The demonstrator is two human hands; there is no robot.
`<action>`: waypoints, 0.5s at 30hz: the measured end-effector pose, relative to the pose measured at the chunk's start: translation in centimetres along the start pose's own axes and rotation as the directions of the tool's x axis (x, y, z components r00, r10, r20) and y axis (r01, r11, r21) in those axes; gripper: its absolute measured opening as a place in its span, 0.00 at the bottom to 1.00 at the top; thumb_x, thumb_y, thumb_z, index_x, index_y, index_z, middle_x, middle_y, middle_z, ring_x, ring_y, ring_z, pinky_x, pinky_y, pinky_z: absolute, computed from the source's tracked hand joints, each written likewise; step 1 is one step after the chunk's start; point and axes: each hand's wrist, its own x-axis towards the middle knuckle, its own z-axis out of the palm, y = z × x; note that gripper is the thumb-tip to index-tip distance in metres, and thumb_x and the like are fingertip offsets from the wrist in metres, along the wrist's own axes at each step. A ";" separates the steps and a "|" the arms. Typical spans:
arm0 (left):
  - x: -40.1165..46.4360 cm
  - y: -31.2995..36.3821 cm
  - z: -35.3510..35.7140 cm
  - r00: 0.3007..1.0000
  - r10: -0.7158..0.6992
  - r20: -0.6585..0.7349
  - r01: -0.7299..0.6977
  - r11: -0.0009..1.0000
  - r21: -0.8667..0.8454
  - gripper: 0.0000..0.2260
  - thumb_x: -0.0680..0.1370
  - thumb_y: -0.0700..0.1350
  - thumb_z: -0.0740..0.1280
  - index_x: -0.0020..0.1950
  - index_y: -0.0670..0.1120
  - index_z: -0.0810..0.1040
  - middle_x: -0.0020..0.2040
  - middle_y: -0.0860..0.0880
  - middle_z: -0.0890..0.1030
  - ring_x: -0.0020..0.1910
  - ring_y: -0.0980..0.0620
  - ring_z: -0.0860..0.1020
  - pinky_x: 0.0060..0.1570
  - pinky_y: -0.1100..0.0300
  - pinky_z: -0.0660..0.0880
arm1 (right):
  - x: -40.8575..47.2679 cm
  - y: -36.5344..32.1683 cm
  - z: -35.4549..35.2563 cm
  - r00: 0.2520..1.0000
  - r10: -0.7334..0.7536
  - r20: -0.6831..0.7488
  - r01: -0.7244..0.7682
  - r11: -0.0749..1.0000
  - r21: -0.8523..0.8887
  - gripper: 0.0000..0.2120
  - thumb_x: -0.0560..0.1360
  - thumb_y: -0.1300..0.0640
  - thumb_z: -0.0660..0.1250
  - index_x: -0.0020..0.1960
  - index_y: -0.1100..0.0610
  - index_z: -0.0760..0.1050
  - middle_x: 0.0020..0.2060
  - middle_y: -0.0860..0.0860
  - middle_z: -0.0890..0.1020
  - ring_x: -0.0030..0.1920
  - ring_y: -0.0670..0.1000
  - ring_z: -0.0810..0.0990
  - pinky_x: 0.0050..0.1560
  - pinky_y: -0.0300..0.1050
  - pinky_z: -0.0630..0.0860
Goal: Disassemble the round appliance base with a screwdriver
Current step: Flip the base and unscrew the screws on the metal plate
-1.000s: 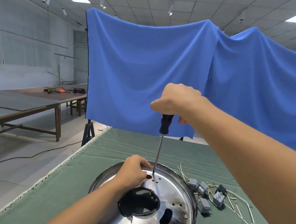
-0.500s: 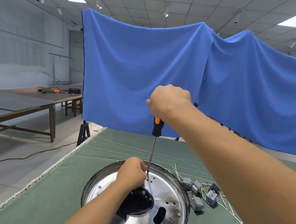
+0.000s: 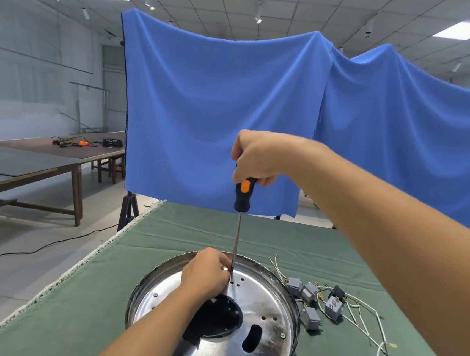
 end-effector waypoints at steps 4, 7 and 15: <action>0.0 0.0 0.1 1.000 -0.012 -0.005 0.012 1.000 -0.009 0.11 0.73 0.43 0.66 0.52 0.55 0.82 0.50 0.55 0.82 0.52 0.52 0.78 0.44 0.62 0.70 | -0.4 0.1 0.7 0.989 0.054 -0.140 -0.071 0.990 -0.120 0.17 0.75 0.43 0.65 0.39 0.56 0.69 0.34 0.51 0.77 0.31 0.52 0.76 0.29 0.42 0.69; -0.1 0.1 0.1 1.000 -0.009 0.003 0.009 1.000 -0.013 0.11 0.73 0.43 0.66 0.51 0.55 0.82 0.49 0.55 0.82 0.52 0.52 0.78 0.43 0.62 0.70 | -0.2 0.1 0.6 0.991 0.060 -0.116 -0.073 0.991 -0.112 0.12 0.78 0.58 0.60 0.36 0.60 0.69 0.33 0.55 0.79 0.30 0.55 0.76 0.32 0.41 0.73; -0.1 0.0 0.3 1.000 -0.007 -0.008 0.007 1.000 -0.018 0.12 0.76 0.40 0.63 0.52 0.54 0.82 0.51 0.54 0.82 0.50 0.51 0.78 0.42 0.61 0.68 | -0.6 -0.4 0.9 0.987 0.044 -0.152 -0.055 0.996 -0.073 0.16 0.74 0.44 0.67 0.37 0.56 0.72 0.29 0.50 0.78 0.29 0.51 0.77 0.29 0.41 0.69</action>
